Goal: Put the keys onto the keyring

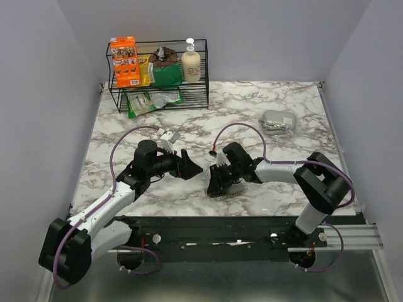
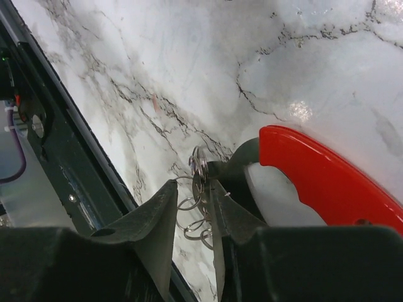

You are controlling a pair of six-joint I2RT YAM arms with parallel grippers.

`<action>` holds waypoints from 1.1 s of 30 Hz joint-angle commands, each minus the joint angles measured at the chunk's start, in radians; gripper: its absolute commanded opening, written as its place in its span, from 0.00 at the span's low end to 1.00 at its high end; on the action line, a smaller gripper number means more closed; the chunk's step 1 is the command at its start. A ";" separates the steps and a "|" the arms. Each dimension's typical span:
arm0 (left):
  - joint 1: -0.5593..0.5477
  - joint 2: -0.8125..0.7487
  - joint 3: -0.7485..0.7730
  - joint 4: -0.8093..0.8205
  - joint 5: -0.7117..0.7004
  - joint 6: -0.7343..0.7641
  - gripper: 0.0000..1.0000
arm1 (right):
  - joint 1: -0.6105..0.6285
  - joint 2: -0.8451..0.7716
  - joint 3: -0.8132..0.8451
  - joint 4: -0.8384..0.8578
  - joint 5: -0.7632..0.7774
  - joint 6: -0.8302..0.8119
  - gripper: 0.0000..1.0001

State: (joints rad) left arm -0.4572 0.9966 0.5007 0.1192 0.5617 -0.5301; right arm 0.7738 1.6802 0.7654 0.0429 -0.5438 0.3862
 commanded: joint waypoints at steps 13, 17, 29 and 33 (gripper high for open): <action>0.006 -0.006 -0.008 0.013 0.000 0.010 0.99 | 0.016 0.023 0.028 -0.012 -0.042 -0.001 0.01; 0.006 -0.013 -0.001 -0.009 -0.019 0.019 0.99 | 0.016 -0.007 0.040 -0.040 -0.038 -0.020 0.01; 0.006 -0.082 0.007 -0.032 -0.046 0.022 0.99 | 0.016 -0.184 0.040 -0.038 -0.059 -0.070 0.01; 0.006 -0.141 -0.005 -0.006 -0.059 0.013 0.99 | 0.018 -0.269 0.040 -0.025 -0.058 -0.072 0.01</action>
State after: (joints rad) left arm -0.4572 0.9173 0.5003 0.0940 0.5304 -0.5209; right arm 0.7822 1.4876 0.7826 0.0059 -0.5747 0.3344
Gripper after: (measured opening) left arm 0.988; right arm 0.012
